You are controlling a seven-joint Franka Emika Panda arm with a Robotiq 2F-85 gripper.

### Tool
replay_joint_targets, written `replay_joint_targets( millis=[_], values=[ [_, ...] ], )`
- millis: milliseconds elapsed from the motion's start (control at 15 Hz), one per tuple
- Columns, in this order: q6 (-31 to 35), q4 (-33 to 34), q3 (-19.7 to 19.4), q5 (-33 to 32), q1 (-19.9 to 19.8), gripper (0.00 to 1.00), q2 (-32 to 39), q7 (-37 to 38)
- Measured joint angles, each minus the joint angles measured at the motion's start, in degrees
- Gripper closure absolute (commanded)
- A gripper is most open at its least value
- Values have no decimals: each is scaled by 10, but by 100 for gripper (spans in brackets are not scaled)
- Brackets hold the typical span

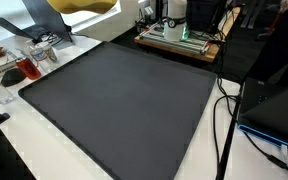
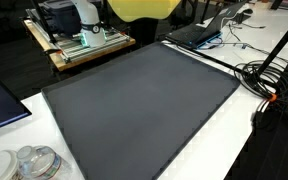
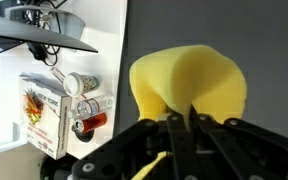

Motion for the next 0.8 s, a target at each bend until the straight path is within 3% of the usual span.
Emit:
replay_joint_targets(
  millis=[200,267,400,800],
  values=[
    [-18,9,12,-36,12,94,0,14],
    [-24,11,16,-46,15,68,0,18],
    [-38,14,22,-58,20,60,0,19],
    [-59,14,34,-74,28,18,0,25]
  ],
)
